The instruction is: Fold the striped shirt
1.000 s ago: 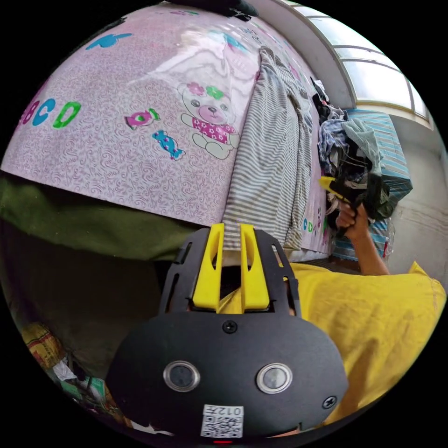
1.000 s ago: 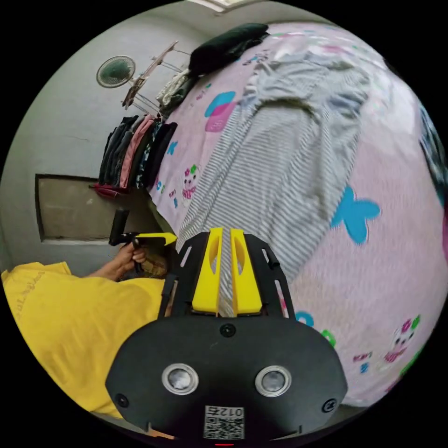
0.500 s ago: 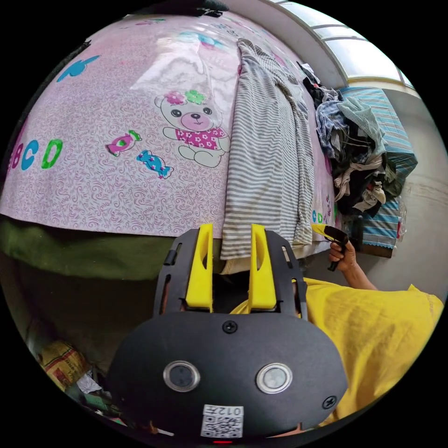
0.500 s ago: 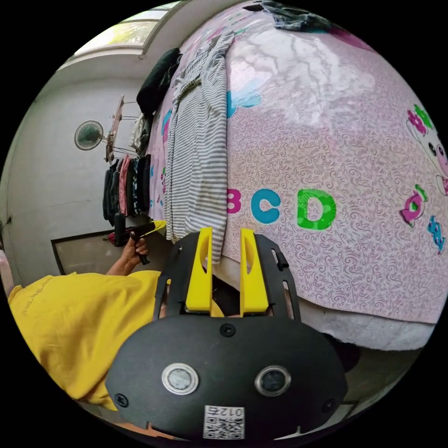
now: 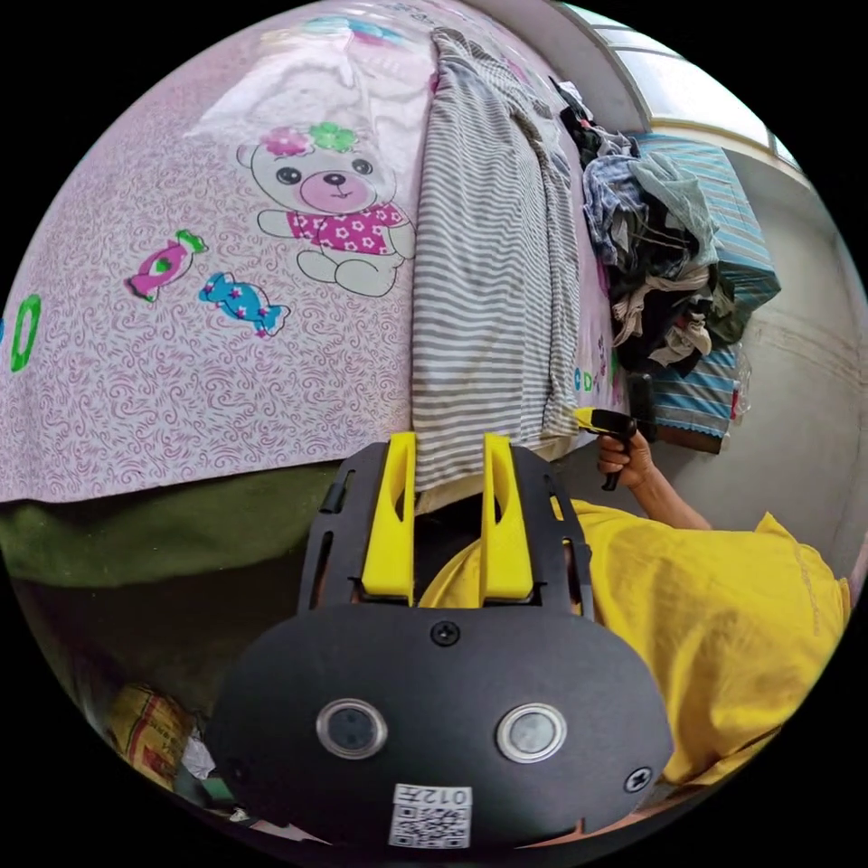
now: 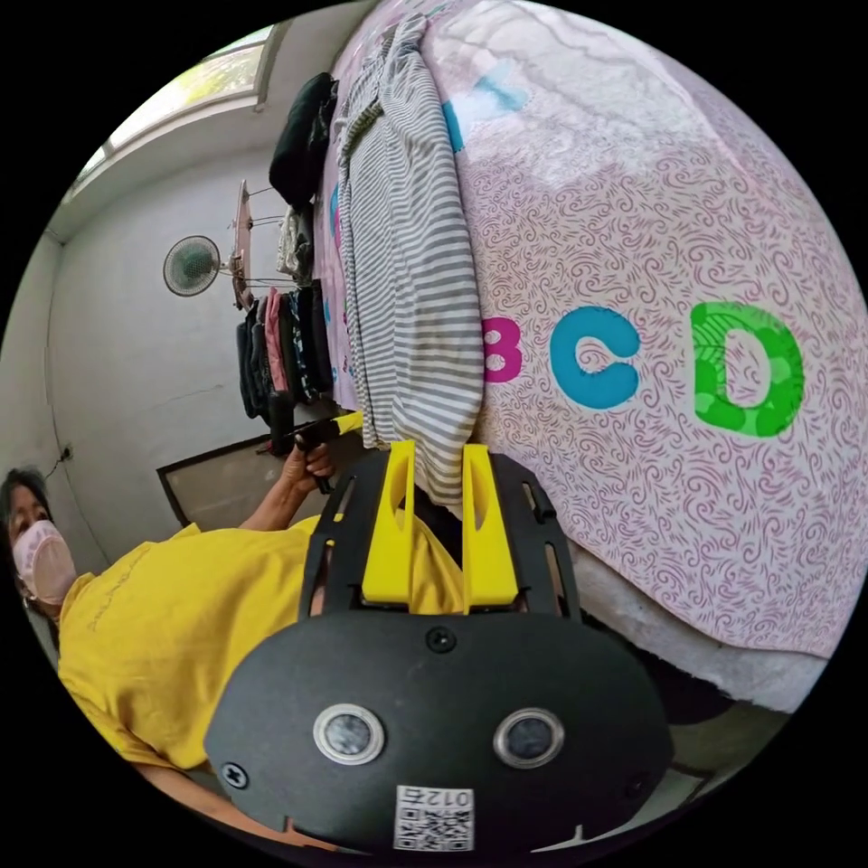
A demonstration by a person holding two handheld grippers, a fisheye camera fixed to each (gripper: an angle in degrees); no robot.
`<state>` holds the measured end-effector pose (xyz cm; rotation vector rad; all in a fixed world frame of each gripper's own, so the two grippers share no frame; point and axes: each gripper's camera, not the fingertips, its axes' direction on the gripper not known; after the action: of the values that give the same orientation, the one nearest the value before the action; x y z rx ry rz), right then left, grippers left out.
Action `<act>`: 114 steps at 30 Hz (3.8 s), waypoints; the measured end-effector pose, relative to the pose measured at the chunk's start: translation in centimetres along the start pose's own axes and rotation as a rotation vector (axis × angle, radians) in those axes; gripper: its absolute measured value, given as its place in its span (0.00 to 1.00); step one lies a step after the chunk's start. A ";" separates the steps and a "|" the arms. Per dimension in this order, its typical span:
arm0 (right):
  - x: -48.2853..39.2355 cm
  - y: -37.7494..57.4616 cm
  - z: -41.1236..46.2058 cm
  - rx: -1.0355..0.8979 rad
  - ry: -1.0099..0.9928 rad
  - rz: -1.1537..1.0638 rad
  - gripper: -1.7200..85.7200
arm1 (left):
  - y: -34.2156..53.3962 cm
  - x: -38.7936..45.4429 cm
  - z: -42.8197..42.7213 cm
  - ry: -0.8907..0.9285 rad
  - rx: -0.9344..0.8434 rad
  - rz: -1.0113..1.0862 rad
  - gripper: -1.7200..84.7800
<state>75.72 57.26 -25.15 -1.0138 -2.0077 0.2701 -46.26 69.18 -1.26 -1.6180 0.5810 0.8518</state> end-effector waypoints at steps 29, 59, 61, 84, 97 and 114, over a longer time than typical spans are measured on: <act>-1.4 5.2 -6.5 -0.087 -0.142 -0.106 0.04 | -1.3 -8.4 -0.5 0.324 -0.042 0.056 0.03; -18.1 0.5 -26.4 0.235 -0.423 -0.431 0.03 | -11.5 -3.8 -15.0 0.677 0.360 0.272 0.03; -18.8 -2.4 -27.3 0.259 -0.421 -0.417 0.03 | -15.1 -4.1 -15.2 0.688 0.354 0.275 0.03; -15.0 -38.0 -26.9 0.343 -0.241 -0.018 0.15 | -51.8 -19.8 -2.8 0.722 0.554 -0.101 0.12; -16.8 -19.0 -20.3 0.287 0.107 -0.095 0.15 | -33.3 -11.8 4.8 0.172 0.208 0.104 0.13; -20.9 -19.3 -13.9 0.175 0.394 -0.257 0.11 | -30.9 -7.0 14.8 -0.046 0.013 0.242 0.08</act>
<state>82.15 26.89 -18.95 -0.6334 -1.6975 0.0947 -30.30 89.77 22.07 -1.5322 0.7585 1.0575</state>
